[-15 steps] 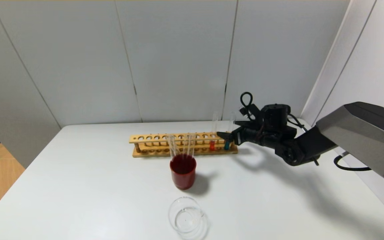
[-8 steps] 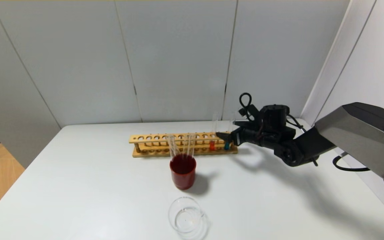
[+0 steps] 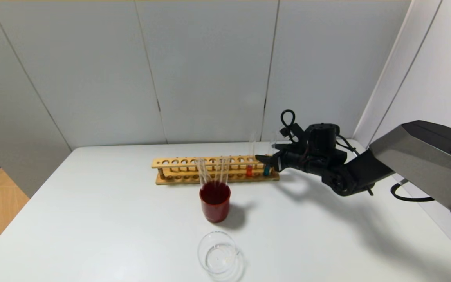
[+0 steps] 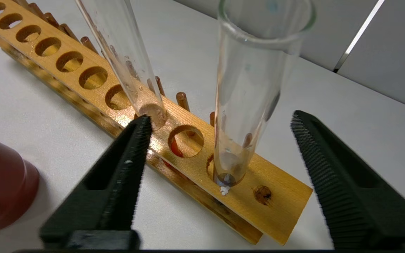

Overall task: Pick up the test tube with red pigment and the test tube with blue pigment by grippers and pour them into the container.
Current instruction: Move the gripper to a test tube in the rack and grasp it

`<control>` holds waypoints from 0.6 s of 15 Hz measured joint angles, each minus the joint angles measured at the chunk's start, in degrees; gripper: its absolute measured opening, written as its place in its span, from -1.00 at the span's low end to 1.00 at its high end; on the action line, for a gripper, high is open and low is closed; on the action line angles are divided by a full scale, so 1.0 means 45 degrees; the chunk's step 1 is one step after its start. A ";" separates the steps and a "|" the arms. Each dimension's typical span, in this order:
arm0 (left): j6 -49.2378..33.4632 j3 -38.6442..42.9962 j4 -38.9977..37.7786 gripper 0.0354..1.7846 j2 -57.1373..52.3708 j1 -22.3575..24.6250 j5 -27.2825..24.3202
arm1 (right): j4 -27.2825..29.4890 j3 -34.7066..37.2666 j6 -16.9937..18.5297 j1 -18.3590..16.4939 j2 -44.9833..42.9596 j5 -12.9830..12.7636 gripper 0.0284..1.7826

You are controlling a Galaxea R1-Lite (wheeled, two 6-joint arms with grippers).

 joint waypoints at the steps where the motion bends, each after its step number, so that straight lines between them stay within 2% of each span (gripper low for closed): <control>1: 0.0005 0.0000 0.0000 0.96 0.0000 0.0000 0.0000 | 0.0000 -0.0024 0.0019 -0.0005 0.0000 -0.0008 0.38; 4: 0.0000 0.0000 0.0003 0.96 0.0000 0.0000 0.0000 | 0.0000 -0.0073 0.0079 -0.0011 0.0000 -0.0038 -0.26; 6: 0.0000 0.0000 -0.0005 0.96 0.0000 0.0000 0.0008 | 0.0005 -0.0135 0.0127 -0.0011 0.0003 -0.0033 -0.59; 9: 0.0000 0.0000 0.0000 0.96 0.0000 0.0000 0.0008 | 0.0005 -0.0195 0.0141 0.0000 0.0027 -0.0030 -0.64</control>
